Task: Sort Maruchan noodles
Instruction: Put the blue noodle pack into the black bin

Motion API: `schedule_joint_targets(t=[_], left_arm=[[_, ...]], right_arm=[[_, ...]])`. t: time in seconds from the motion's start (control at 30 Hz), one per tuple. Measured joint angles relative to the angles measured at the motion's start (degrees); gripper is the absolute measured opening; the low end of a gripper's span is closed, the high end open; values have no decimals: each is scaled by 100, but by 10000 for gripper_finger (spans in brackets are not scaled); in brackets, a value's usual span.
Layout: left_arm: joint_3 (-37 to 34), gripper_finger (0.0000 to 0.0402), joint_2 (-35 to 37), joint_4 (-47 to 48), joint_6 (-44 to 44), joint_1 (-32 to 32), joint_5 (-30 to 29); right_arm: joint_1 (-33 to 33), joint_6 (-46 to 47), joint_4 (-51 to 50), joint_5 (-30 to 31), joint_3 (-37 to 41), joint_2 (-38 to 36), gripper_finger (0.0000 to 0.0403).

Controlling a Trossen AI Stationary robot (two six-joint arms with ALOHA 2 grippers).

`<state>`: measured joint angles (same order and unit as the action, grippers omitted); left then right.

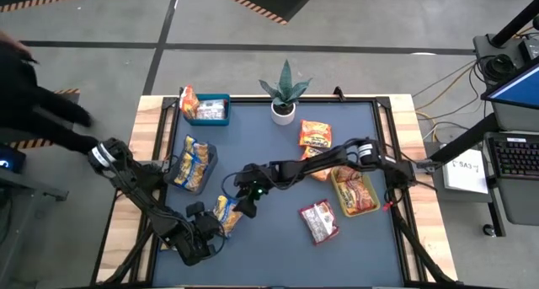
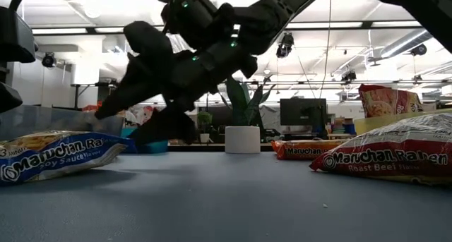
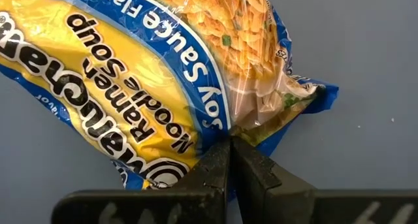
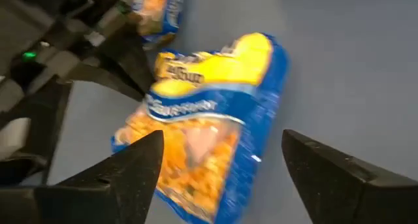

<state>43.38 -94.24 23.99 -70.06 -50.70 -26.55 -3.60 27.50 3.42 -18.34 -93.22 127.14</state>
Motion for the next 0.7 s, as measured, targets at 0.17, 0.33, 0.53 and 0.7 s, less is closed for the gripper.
schedule_joint_targets(t=[0.17, 0.33, 0.53, 0.7], left_arm=[[-1, 0, -8, -4, 2, 0, -33], [-1, 0, -13, -9, -90, 0, -76], [0, 0, -17, -21, -122, 0, -101], [-1, 0, -16, -40, -122, 0, -114]], right_arm=[[0, 151, 336, -385, -314, 449, 305], [4, 196, 706, -1211, -705, 845, 295], [7, 199, 761, -1514, -877, 960, 259], [4, 301, 761, -1457, -877, 952, 212]])
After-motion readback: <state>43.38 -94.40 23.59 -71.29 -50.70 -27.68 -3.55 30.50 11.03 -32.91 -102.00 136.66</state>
